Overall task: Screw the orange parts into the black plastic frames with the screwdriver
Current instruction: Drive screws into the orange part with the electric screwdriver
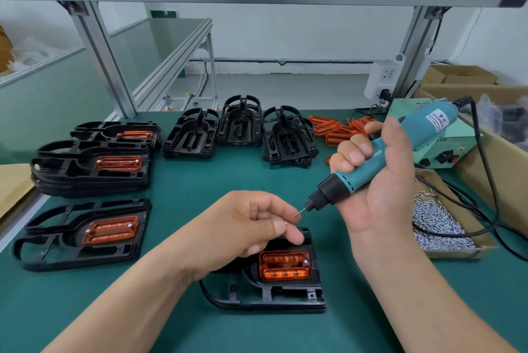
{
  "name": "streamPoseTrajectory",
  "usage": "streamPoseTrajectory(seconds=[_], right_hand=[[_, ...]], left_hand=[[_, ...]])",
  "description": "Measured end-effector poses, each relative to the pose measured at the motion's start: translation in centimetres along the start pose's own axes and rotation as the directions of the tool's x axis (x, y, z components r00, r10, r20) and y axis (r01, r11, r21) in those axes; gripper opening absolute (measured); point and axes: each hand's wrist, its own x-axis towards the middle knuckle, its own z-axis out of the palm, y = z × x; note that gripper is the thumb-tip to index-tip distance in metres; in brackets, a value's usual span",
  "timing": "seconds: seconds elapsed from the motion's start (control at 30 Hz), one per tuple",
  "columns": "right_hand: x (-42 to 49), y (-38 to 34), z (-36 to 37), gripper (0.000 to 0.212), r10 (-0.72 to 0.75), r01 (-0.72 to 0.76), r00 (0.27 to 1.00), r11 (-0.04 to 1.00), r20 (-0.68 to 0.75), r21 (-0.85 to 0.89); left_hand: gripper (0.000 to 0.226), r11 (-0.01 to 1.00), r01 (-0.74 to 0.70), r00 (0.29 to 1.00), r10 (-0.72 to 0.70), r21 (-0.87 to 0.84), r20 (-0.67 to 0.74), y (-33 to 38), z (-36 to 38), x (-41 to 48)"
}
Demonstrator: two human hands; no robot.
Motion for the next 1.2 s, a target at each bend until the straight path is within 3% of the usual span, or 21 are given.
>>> streamPoseTrajectory(seconds=[0.77,1.2], right_hand=[[-0.5,0.5,0.2,0.02,0.026,-0.025,0.999,0.998,0.025,-0.05],[0.1,0.9,-0.2,0.026,0.04,-0.051,0.991,0.994,-0.125,-0.091]], left_hand=[[0.024,0.999,-0.043,0.998,0.042,0.004,0.047,-0.6,0.0,0.2],[0.023,0.993,-0.077,0.995,0.081,0.088,-0.049,-1.0,0.2,0.5]])
